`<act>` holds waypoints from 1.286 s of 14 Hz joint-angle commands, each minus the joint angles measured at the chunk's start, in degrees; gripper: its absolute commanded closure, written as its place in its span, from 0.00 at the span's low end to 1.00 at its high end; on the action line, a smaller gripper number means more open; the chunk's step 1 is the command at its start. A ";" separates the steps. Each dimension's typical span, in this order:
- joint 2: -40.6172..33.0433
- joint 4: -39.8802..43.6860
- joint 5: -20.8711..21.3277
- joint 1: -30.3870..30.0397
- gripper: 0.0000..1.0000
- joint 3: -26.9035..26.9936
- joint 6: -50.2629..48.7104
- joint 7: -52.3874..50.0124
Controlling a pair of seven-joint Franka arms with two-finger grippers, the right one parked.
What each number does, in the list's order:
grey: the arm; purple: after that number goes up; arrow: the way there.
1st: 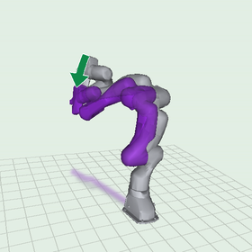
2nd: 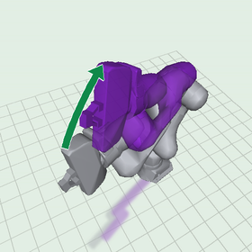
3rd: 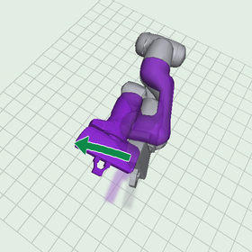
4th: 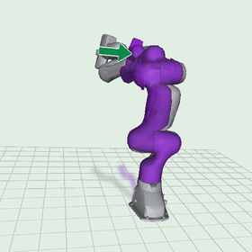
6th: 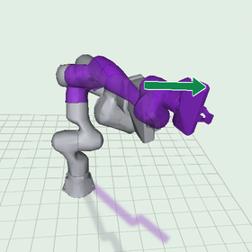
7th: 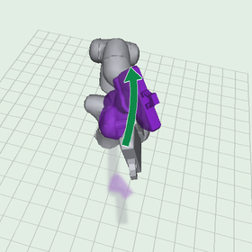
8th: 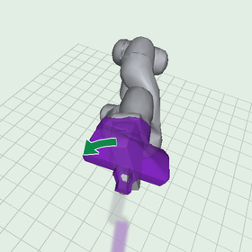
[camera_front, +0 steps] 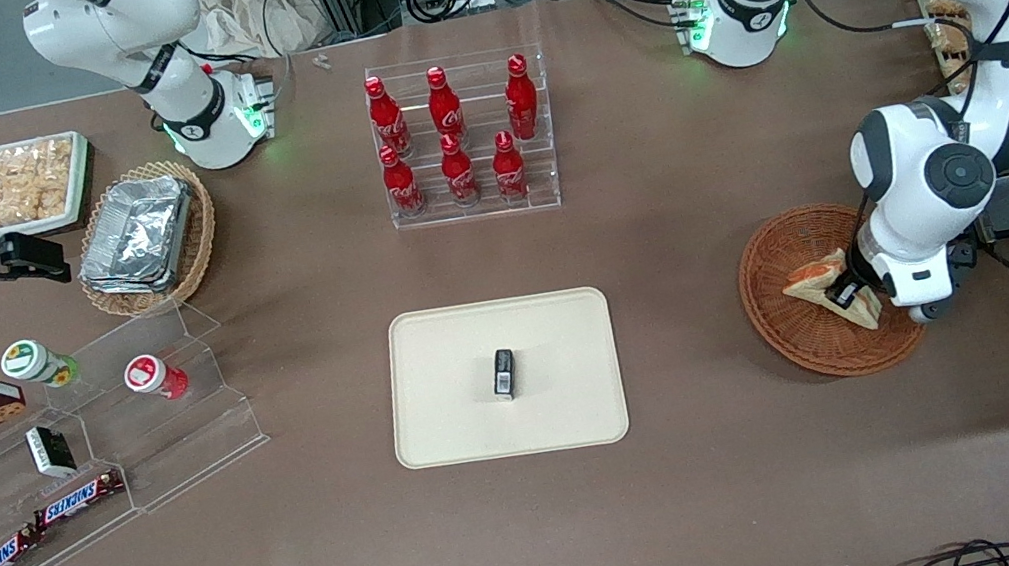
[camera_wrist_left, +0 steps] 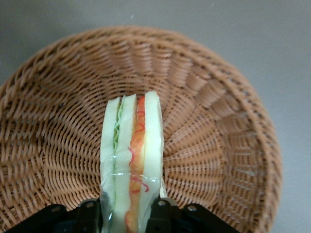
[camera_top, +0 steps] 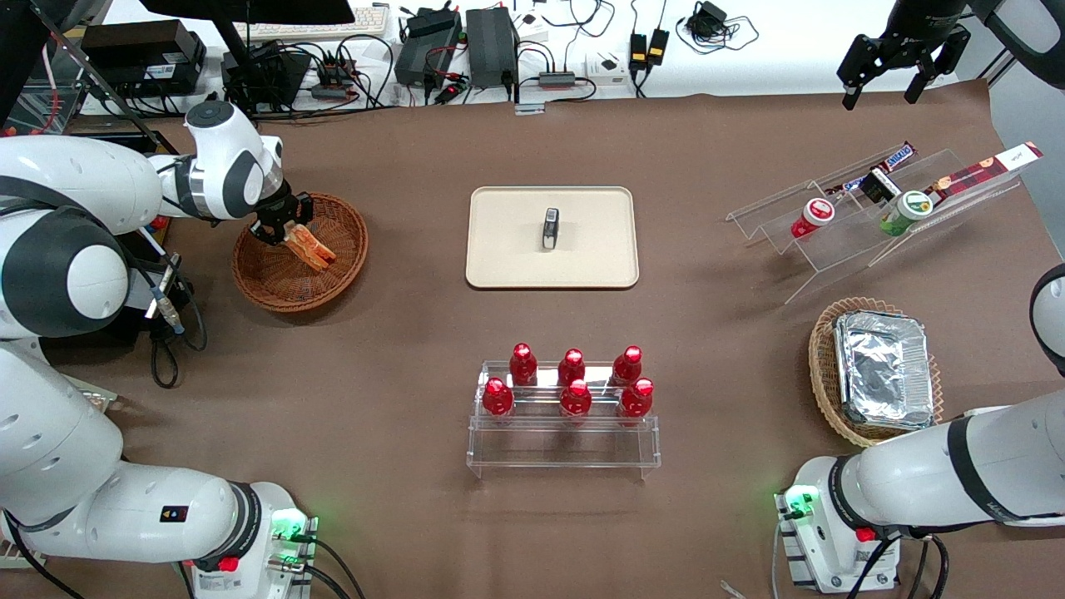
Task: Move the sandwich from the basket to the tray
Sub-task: 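Close the left gripper on the wrapped sandwich's edge, then lift the sandwich and carry it toward the cream tray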
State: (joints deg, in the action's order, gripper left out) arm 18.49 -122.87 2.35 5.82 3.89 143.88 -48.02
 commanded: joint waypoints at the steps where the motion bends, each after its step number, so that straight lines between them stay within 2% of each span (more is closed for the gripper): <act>1: -4.15 4.19 0.99 0.33 1.00 -0.46 -10.49 0.82; 5: -6.54 18.24 0.91 1.47 1.00 -2.82 -32.39 5.21; 8: -5.40 28.88 0.73 1.56 1.00 -8.52 -42.25 7.24; 11: -2.16 33.21 0.82 2.26 1.00 -15.99 -42.80 7.33; 13: 1.88 35.67 1.69 4.35 1.00 -19.08 -42.10 7.42; 16: 10.22 41.38 7.48 12.34 1.00 -19.27 -42.01 7.33; 18: 15.94 45.33 7.76 14.91 1.00 -19.27 -40.44 7.15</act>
State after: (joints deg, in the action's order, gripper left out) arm 27.52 -84.80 8.59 18.35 -15.77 103.74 -41.39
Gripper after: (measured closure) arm 0.806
